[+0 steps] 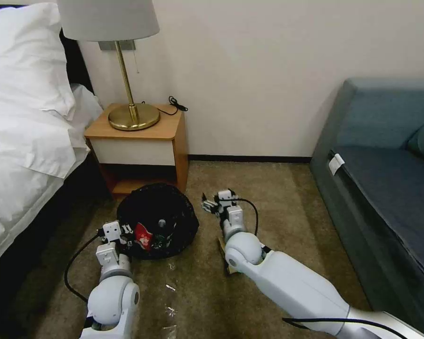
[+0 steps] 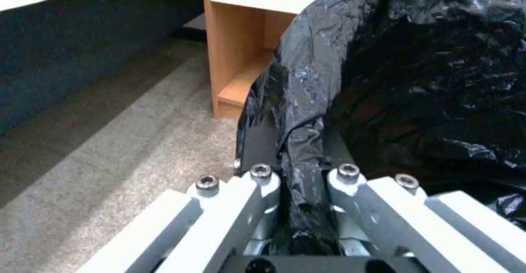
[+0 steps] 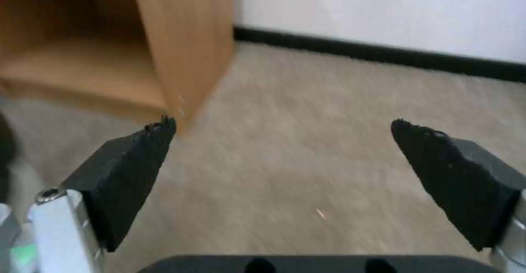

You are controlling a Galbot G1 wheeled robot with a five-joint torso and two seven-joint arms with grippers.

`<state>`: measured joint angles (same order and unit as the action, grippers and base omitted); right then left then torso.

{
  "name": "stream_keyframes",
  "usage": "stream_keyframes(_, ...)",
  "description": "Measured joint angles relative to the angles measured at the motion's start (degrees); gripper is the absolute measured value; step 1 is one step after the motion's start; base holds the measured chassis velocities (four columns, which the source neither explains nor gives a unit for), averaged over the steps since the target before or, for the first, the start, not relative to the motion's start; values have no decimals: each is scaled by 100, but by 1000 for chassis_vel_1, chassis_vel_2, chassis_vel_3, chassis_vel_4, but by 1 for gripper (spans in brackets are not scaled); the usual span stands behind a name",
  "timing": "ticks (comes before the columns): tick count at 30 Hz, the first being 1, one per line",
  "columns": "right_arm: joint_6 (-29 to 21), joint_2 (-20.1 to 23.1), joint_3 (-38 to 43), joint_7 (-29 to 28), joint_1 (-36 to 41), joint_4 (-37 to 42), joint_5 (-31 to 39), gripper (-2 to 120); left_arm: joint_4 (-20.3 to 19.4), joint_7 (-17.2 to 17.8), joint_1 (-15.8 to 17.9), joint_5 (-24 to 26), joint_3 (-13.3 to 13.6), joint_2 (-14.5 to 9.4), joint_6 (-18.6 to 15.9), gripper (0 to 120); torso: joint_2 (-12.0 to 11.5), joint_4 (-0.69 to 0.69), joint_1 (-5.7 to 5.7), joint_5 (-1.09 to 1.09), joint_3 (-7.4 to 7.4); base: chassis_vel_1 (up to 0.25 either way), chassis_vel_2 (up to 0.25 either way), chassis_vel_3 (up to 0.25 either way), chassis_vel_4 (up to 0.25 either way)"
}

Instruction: Pick up the trash bin, then pick up the garbage on the floor and place it into the trash bin.

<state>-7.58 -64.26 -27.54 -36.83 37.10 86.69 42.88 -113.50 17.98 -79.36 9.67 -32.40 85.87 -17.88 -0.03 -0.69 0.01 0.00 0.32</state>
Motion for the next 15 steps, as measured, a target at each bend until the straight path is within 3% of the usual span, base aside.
stream_keyframes(7,-236,691,-149,696,142,138,759,100,30,-27,45,76,1,-16,-3,4,0,-1,0,-2,0,0,0,0,0)
stream_keyframes(15,-438,677,-194,1047,380,-83,1097,100,113,-30,291,134,58,-59,-59,4,0,0,0,0,0,0,0,0,0)
